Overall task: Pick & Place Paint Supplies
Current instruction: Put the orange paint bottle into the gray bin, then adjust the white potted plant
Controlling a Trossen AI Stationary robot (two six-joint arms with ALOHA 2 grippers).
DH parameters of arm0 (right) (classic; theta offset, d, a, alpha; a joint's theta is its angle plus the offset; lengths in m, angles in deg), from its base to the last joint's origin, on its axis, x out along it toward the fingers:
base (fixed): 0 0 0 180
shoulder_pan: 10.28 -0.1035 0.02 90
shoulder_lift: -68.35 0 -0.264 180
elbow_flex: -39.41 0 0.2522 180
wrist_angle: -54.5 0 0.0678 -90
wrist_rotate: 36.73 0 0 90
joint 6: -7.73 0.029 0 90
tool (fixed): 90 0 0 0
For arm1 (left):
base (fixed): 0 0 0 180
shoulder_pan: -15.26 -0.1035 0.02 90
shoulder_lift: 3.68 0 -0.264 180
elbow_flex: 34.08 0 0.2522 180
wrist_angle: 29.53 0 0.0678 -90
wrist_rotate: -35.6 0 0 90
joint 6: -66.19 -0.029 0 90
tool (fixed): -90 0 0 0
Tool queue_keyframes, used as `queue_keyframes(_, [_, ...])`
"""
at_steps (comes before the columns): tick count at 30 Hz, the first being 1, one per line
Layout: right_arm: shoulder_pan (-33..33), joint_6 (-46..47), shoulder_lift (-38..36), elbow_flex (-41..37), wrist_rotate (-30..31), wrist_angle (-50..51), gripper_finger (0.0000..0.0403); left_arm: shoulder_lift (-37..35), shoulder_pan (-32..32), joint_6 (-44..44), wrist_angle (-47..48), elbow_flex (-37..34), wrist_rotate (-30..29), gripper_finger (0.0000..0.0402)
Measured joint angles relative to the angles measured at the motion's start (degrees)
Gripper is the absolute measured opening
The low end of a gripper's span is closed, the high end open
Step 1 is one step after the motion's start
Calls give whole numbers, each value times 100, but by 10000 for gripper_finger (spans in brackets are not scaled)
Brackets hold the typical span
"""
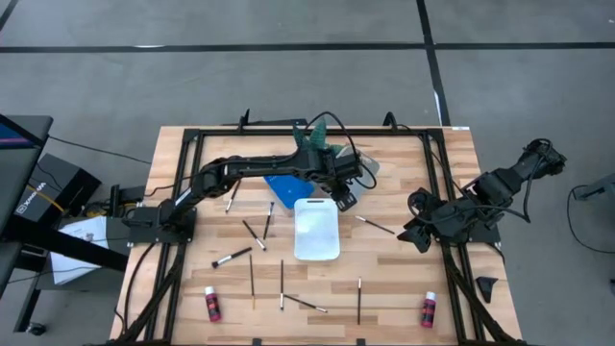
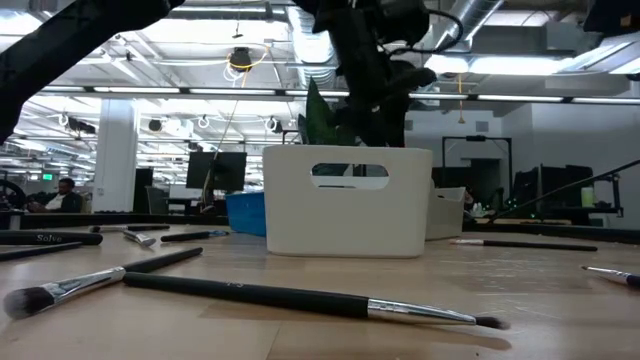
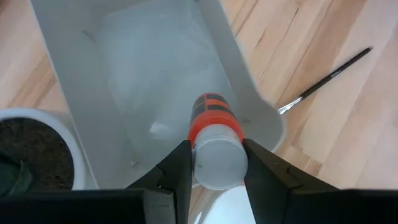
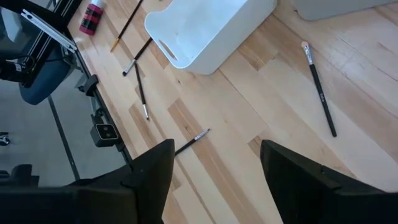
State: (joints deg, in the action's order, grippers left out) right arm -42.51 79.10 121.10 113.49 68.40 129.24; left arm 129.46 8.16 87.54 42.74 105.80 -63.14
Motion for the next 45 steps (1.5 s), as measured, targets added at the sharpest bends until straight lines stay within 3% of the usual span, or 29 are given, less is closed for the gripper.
queue_keyframes(8, [0,4,0,0,0,7,235,0,-4,28,-47,-150,-52,110])
queue_keyframes(16, [0,15,0,2,-2,5,235,0,-5,30,-306,-150,-44,177])
queue_keyframes(24, [0,15,0,2,-2,5,235,-79,-9,35,-645,-150,30,170])
queue_keyframes(31, [0,15,-2,4,0,31,235,-562,-23,-63,-1113,-166,153,169])
queue_keyframes(37, [0,15,-69,4,94,31,235,-1387,14,-628,-2295,-152,1019,165])
queue_keyframes(40, [0,14,-114,4,223,30,235,-1736,17,-1047,-2619,-140,886,158])
queue_keyframes(45, [0,2,-183,4,321,32,235,-2074,-20,-1629,-2376,-141,249,145])
